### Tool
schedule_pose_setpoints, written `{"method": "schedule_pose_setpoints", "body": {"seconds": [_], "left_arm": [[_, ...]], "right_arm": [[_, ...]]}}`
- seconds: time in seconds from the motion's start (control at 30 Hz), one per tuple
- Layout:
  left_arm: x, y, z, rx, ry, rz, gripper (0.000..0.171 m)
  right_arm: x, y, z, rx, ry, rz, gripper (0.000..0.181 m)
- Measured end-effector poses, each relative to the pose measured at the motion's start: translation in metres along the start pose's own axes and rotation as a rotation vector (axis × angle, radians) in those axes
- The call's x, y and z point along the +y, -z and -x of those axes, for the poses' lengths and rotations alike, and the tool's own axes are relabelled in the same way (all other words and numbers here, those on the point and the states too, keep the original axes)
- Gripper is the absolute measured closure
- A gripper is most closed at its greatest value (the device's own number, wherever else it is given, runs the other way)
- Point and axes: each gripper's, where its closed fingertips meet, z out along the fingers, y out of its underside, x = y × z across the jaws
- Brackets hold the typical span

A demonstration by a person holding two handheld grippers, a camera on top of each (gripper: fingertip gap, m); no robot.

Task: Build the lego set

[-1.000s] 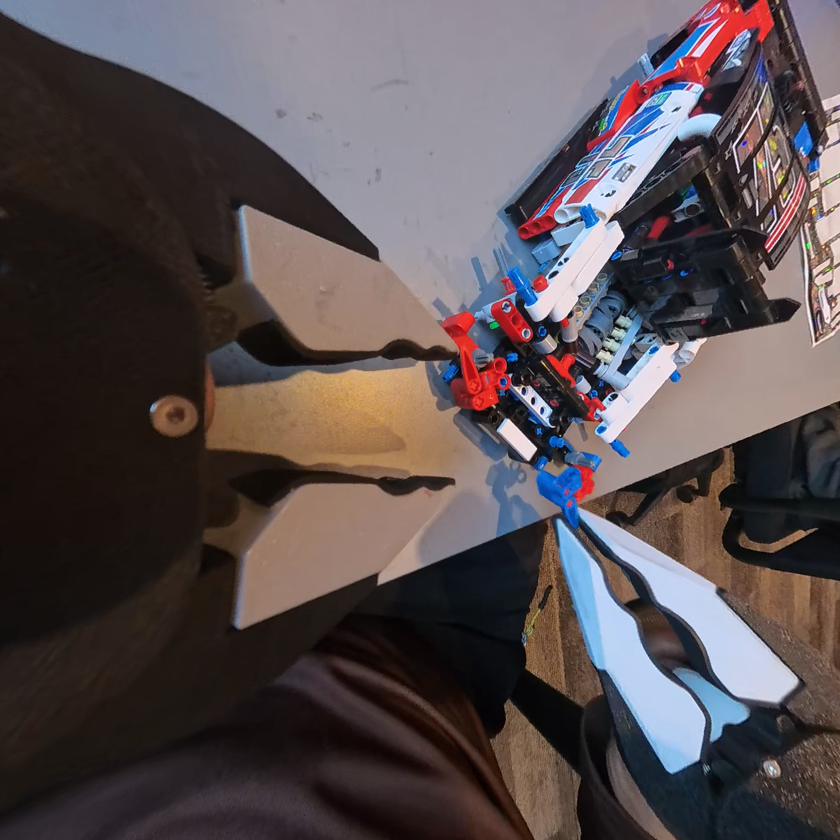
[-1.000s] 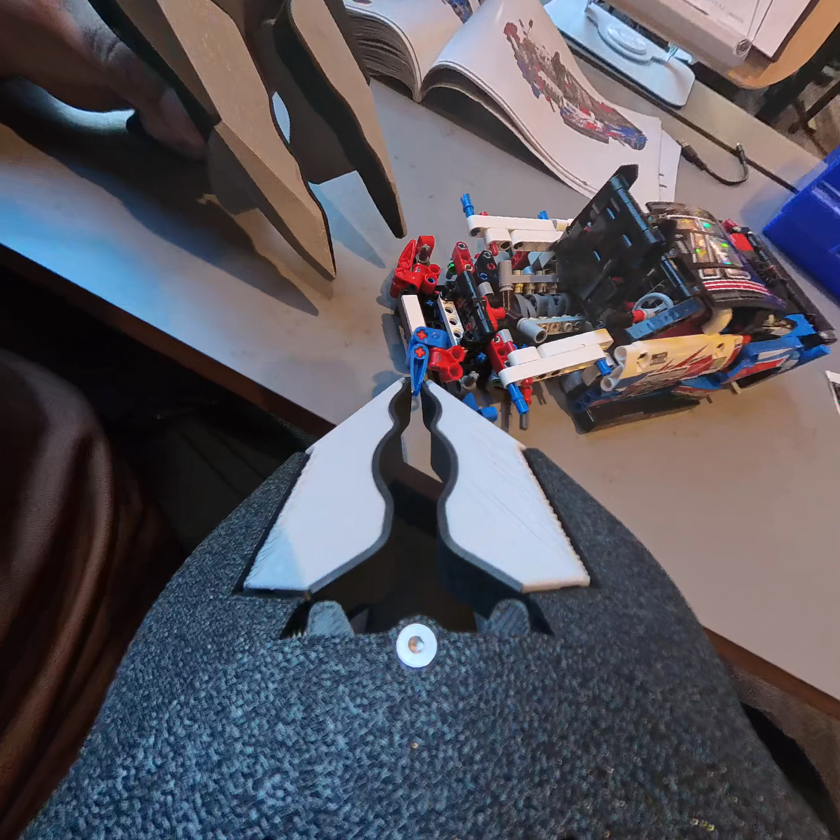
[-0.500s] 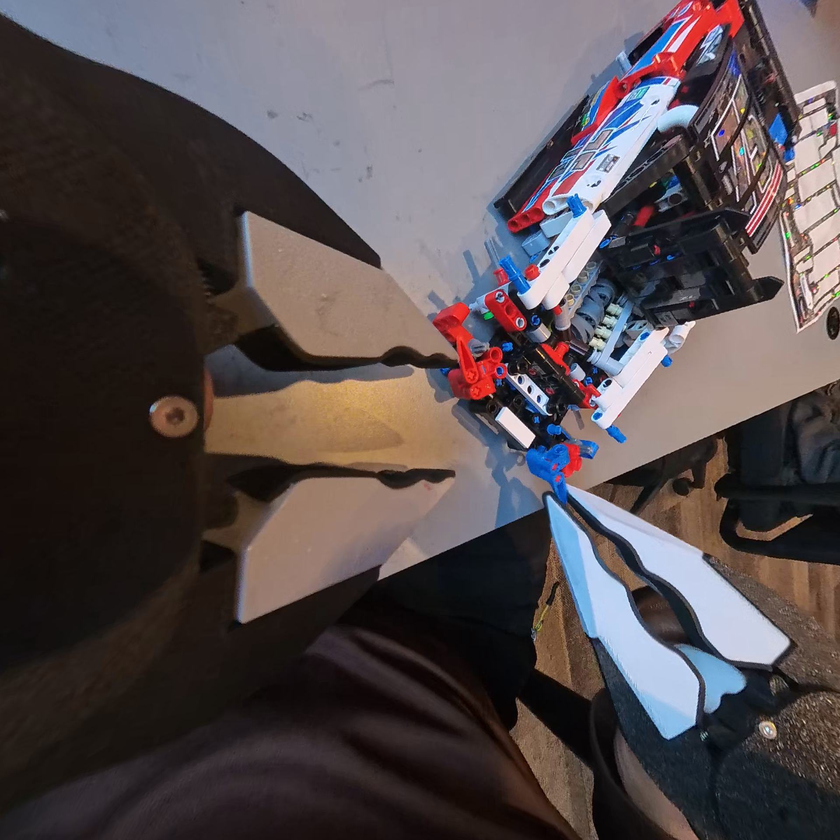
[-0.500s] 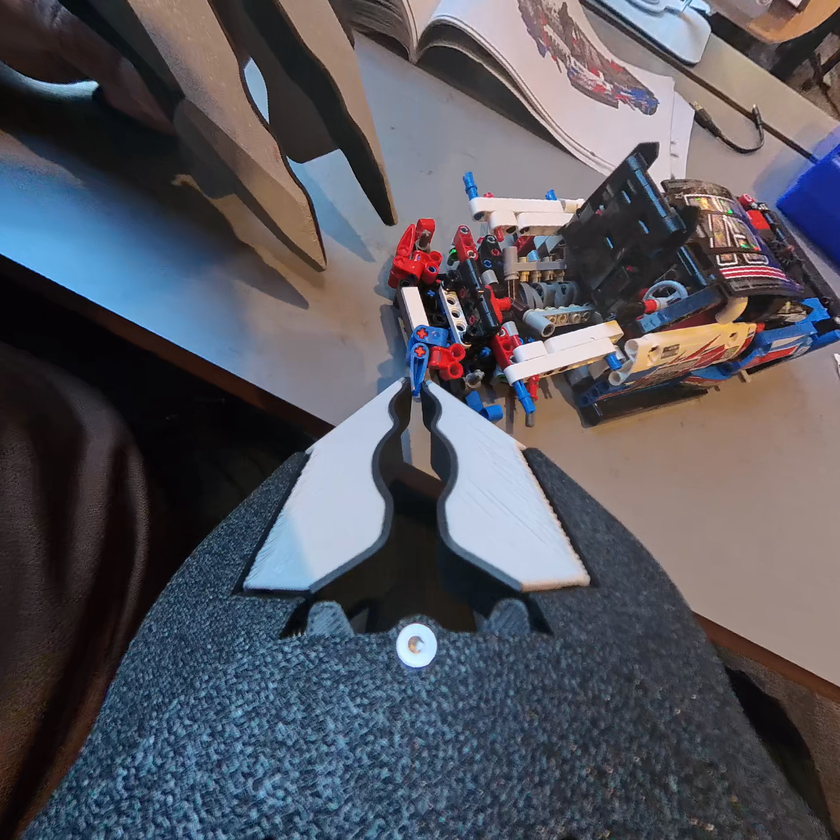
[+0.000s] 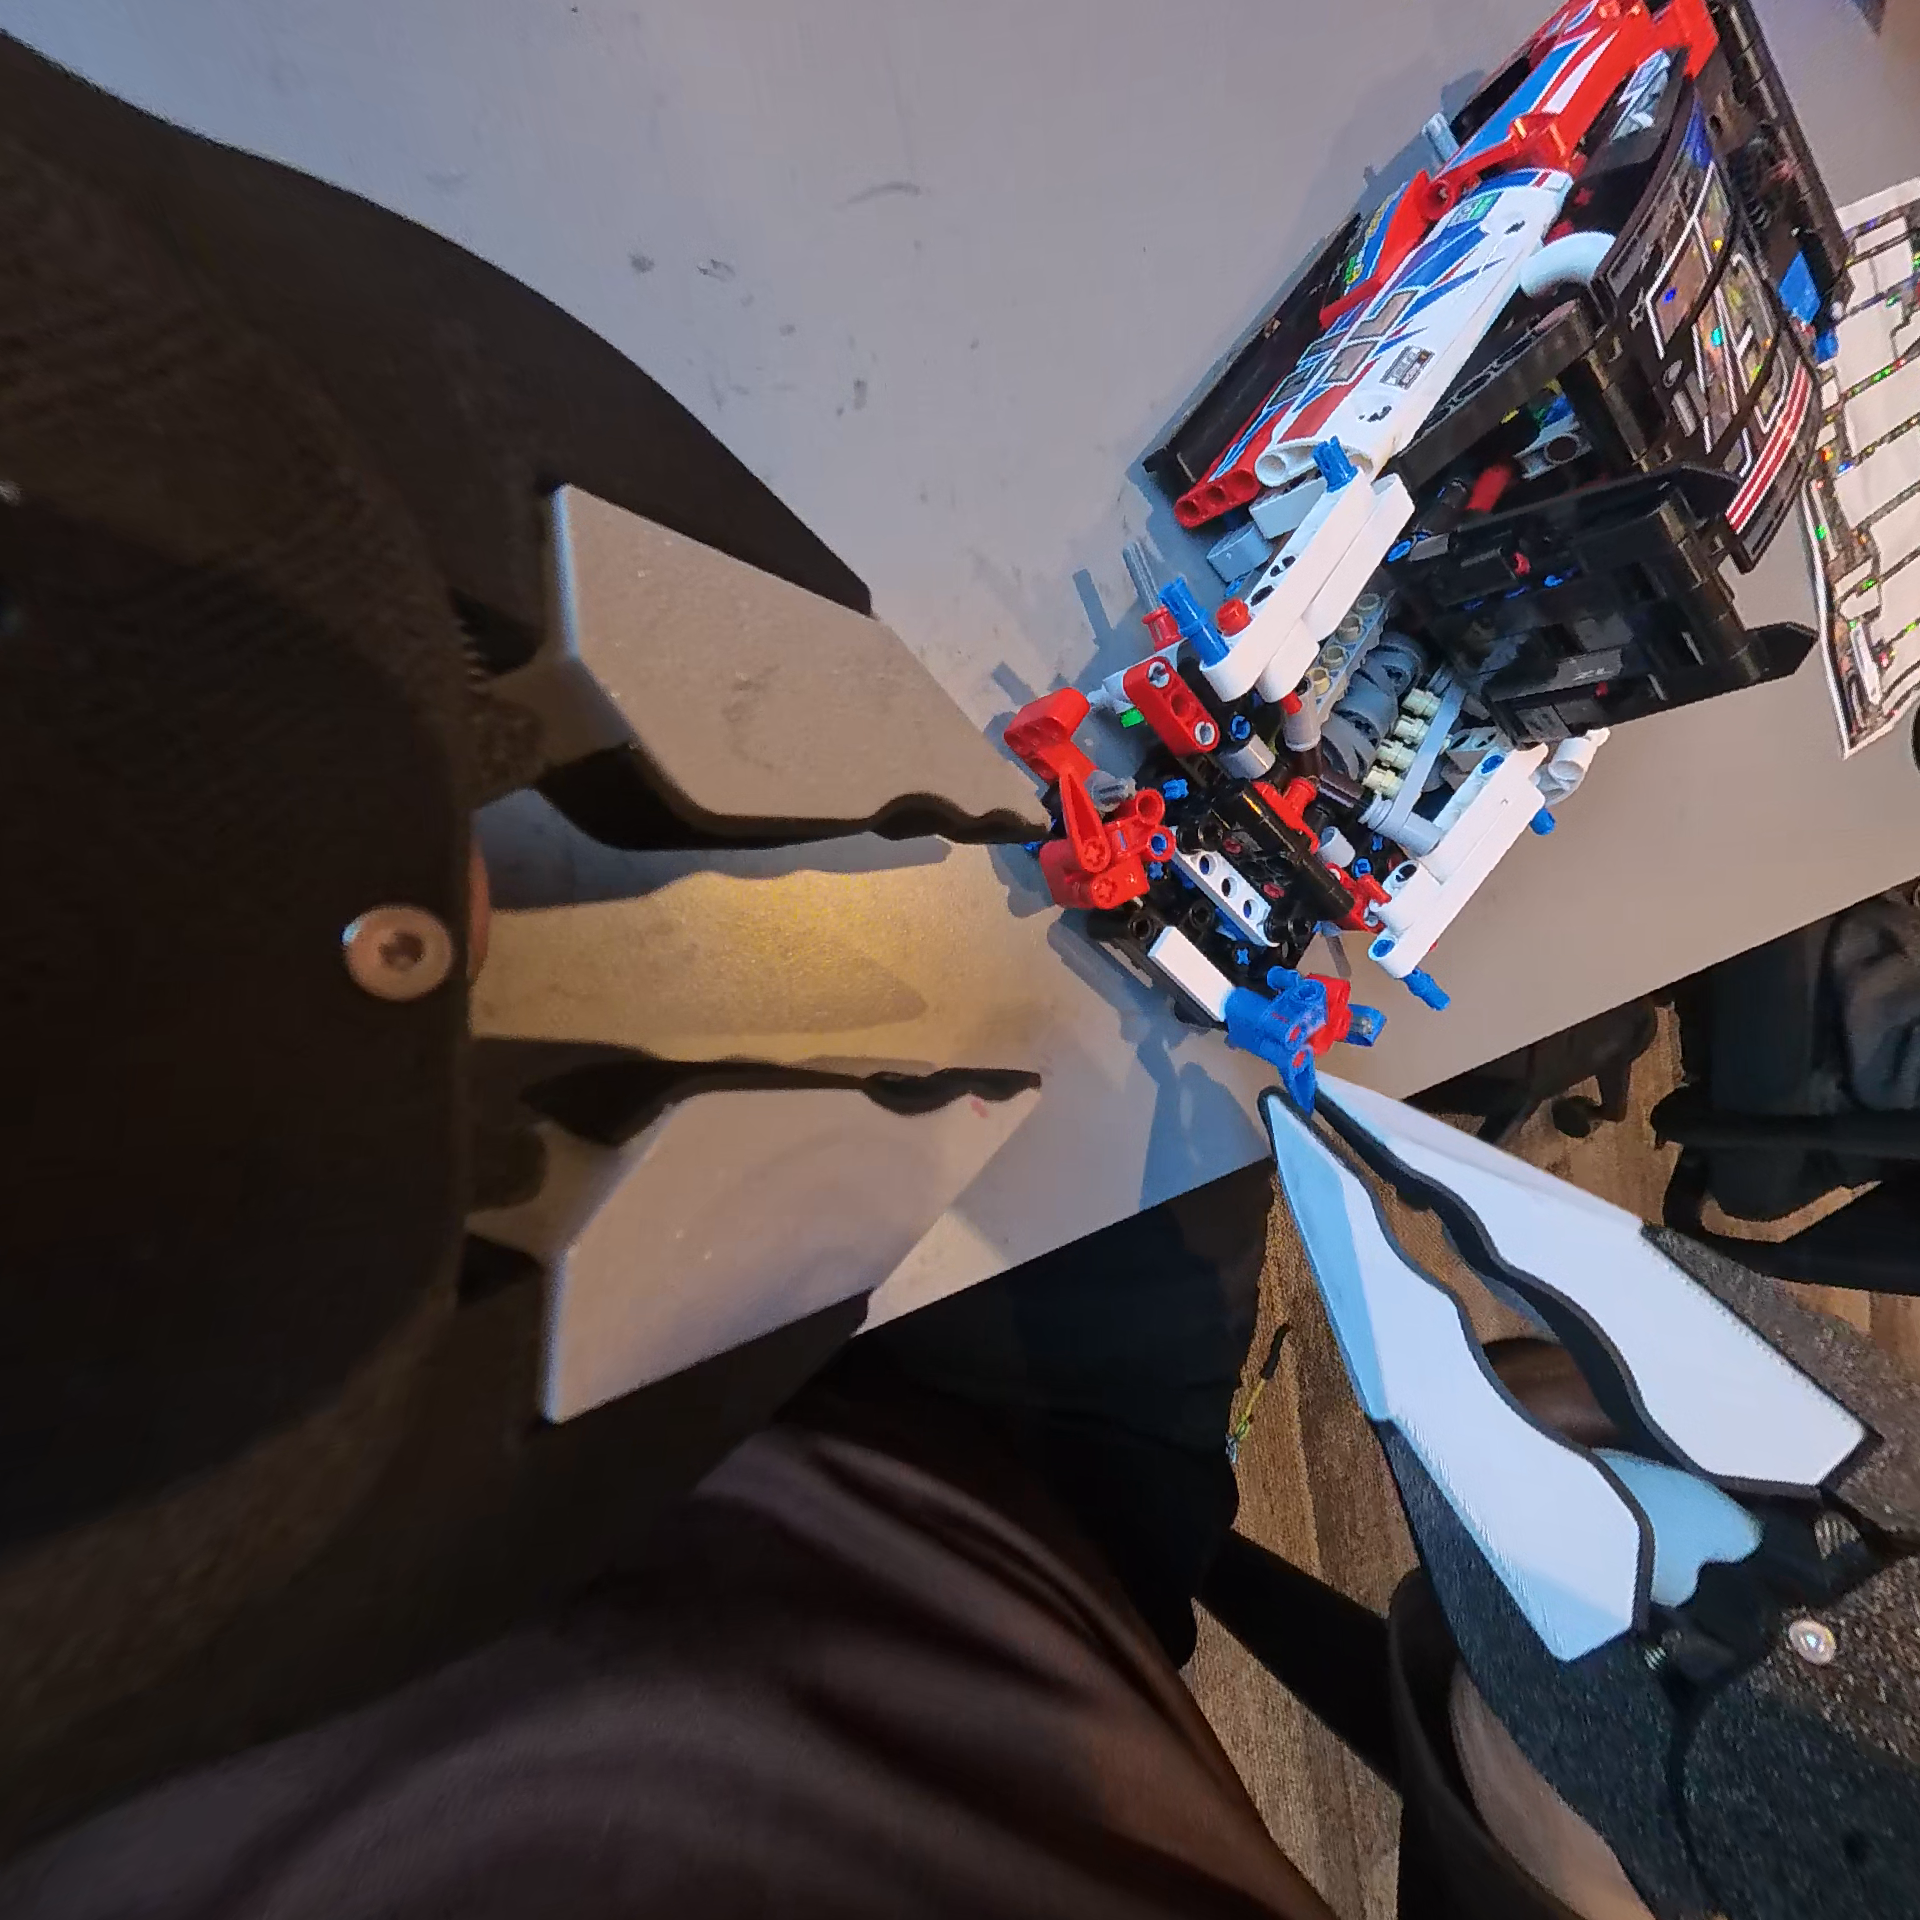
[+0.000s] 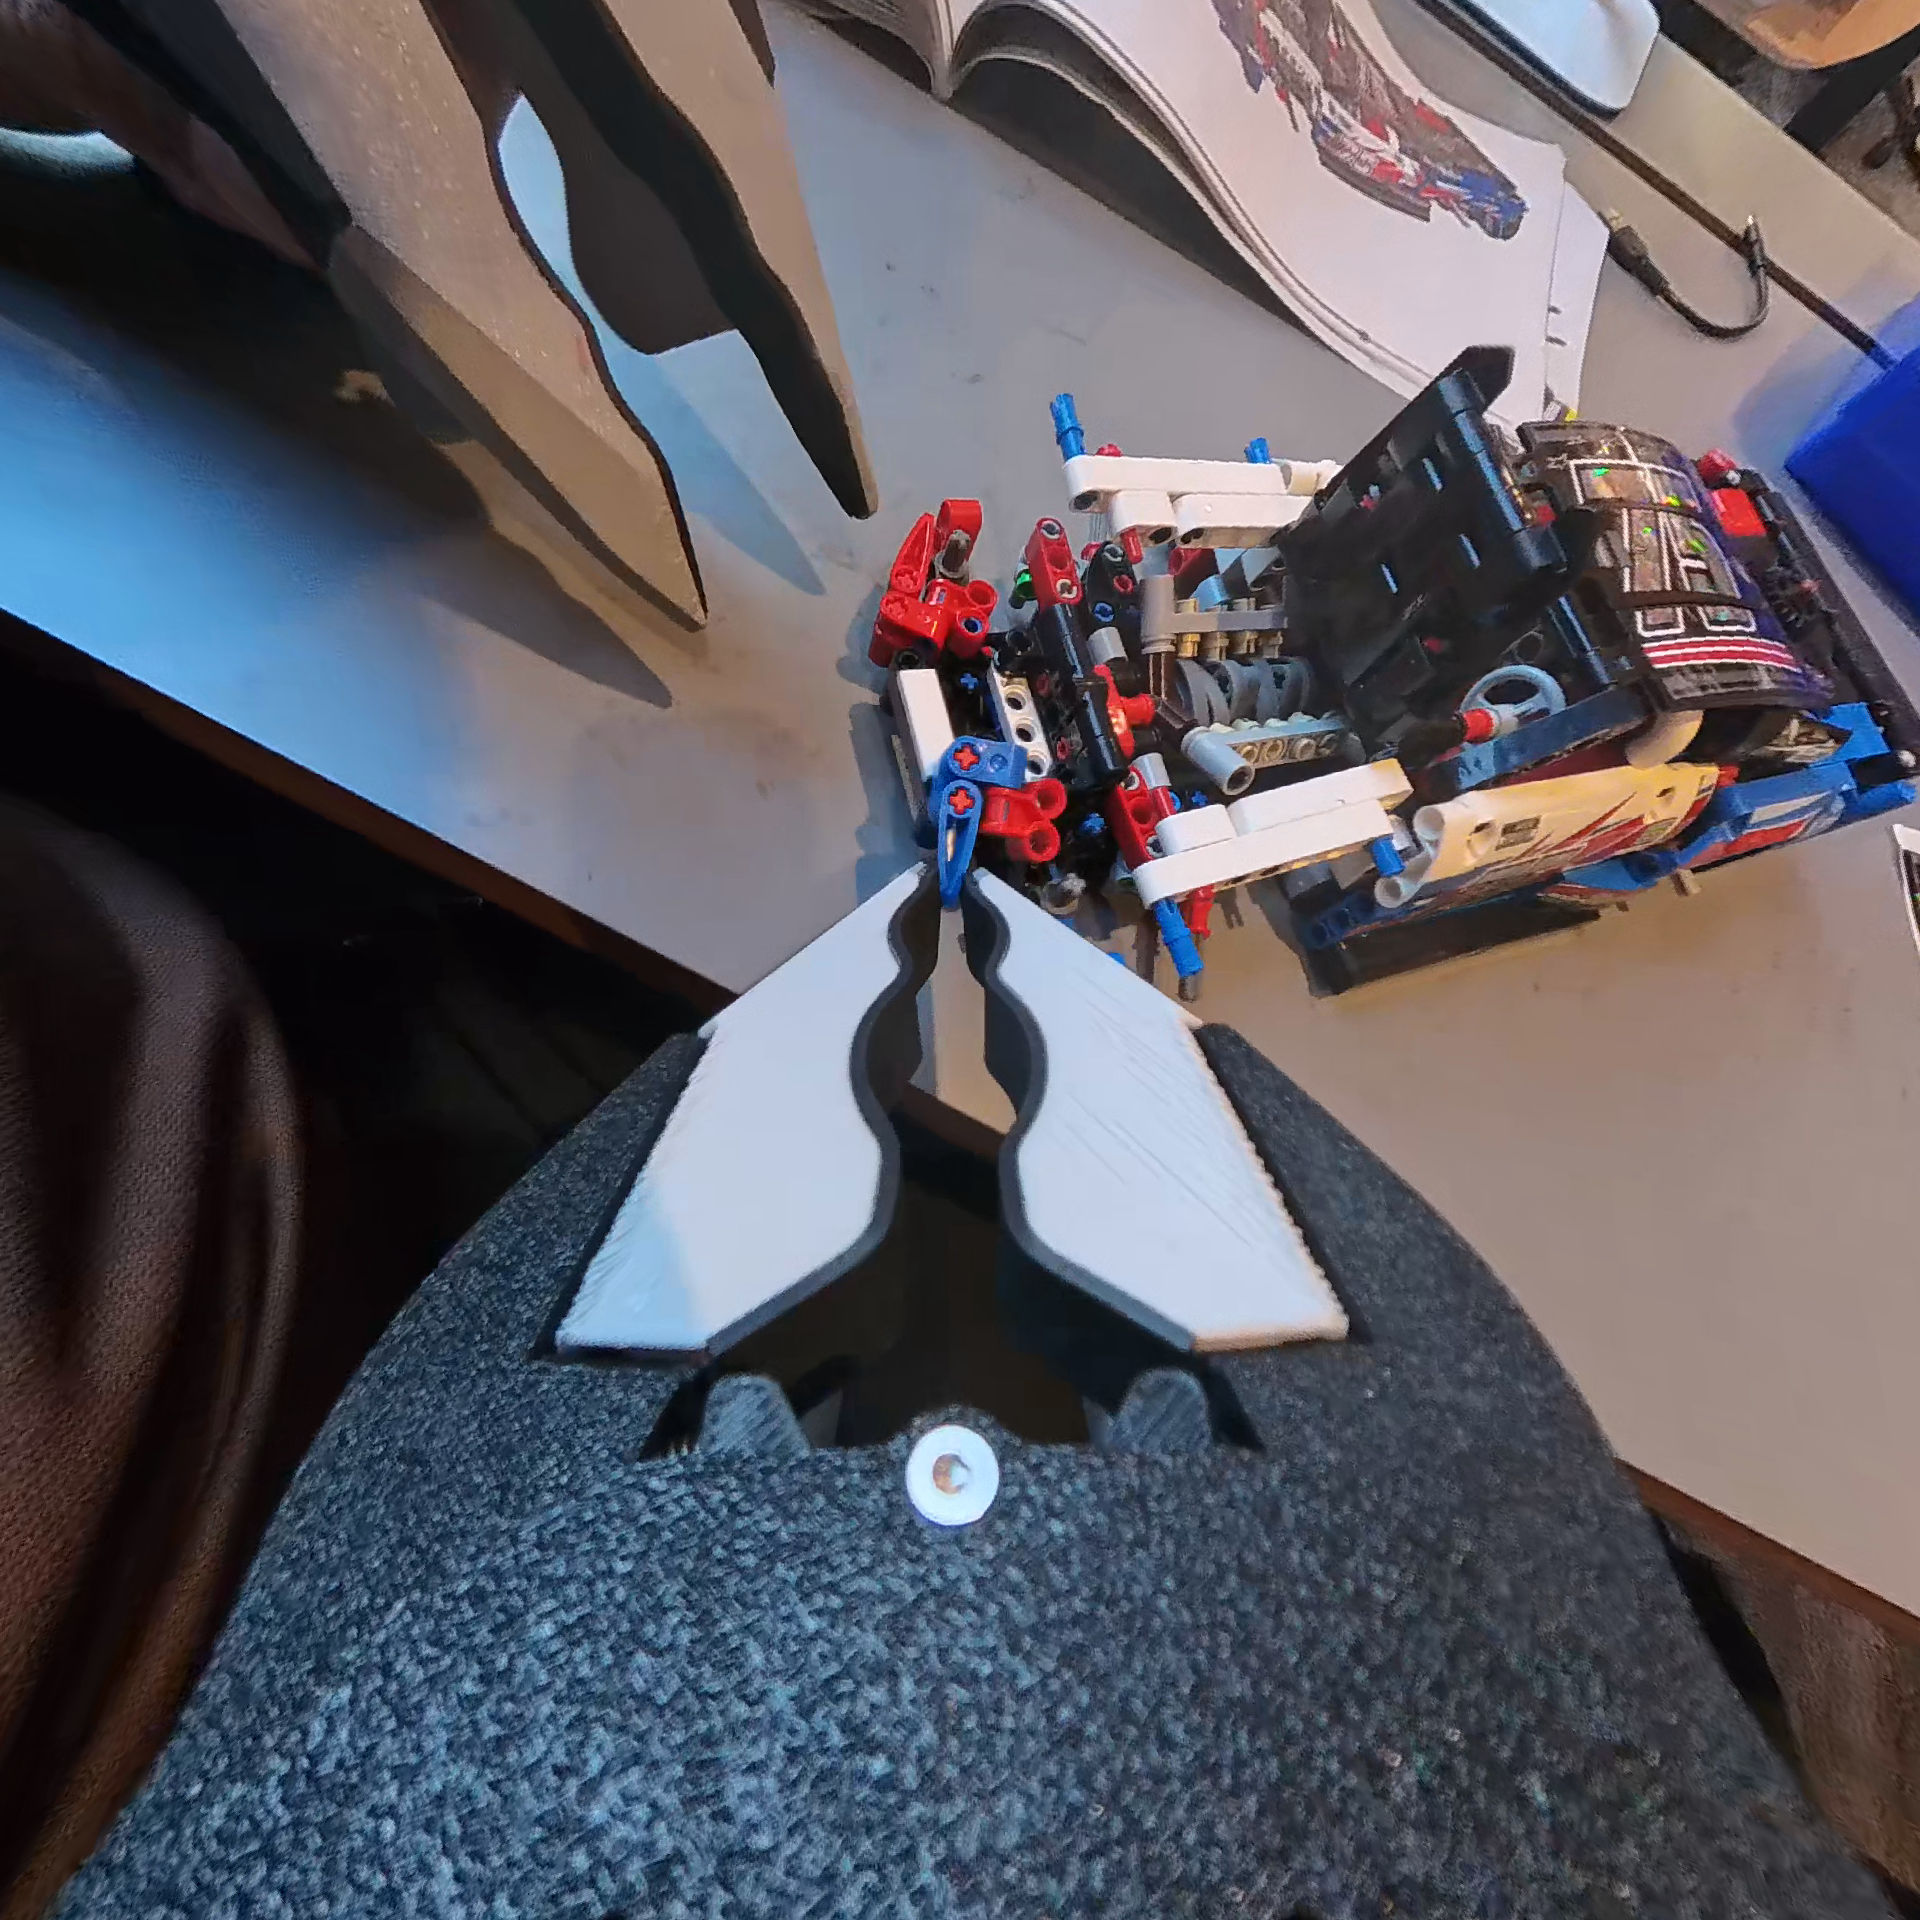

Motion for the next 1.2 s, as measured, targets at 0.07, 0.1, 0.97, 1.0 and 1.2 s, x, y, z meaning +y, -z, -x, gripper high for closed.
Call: {"method": "schedule_pose_setpoints", "body": {"seconds": [0.07, 0.1, 0.97, 1.0, 1.2], "left_arm": [[0.0001, -0.0002, -0.0004, 0.002, -0.002, 0.001, 0.13], [0.0001, -0.0001, -0.0006, 0.003, -0.003, 0.001, 0.131], [0.0014, -0.0007, -0.0012, 0.0, -0.009, 0.012, 0.131], [0.0014, -0.0006, -0.0011, 0.0, -0.009, 0.012, 0.131], [-0.0008, 0.0012, -0.005, 0.023, -0.021, -0.007, 0.137]], "right_arm": [[0.0005, -0.0001, -0.0006, -0.003, 0.001, 0.008, 0.178], [0.0009, 0.0003, -0.0013, -0.001, 0.002, 0.012, 0.178], [0.0029, 0.0037, -0.0028, 0.005, 0.011, 0.032, 0.178], [0.0031, 0.0036, -0.0026, 0.005, 0.013, 0.033, 0.178], [0.0027, 0.0034, -0.0034, 0.005, 0.017, 0.032, 0.178]]}}
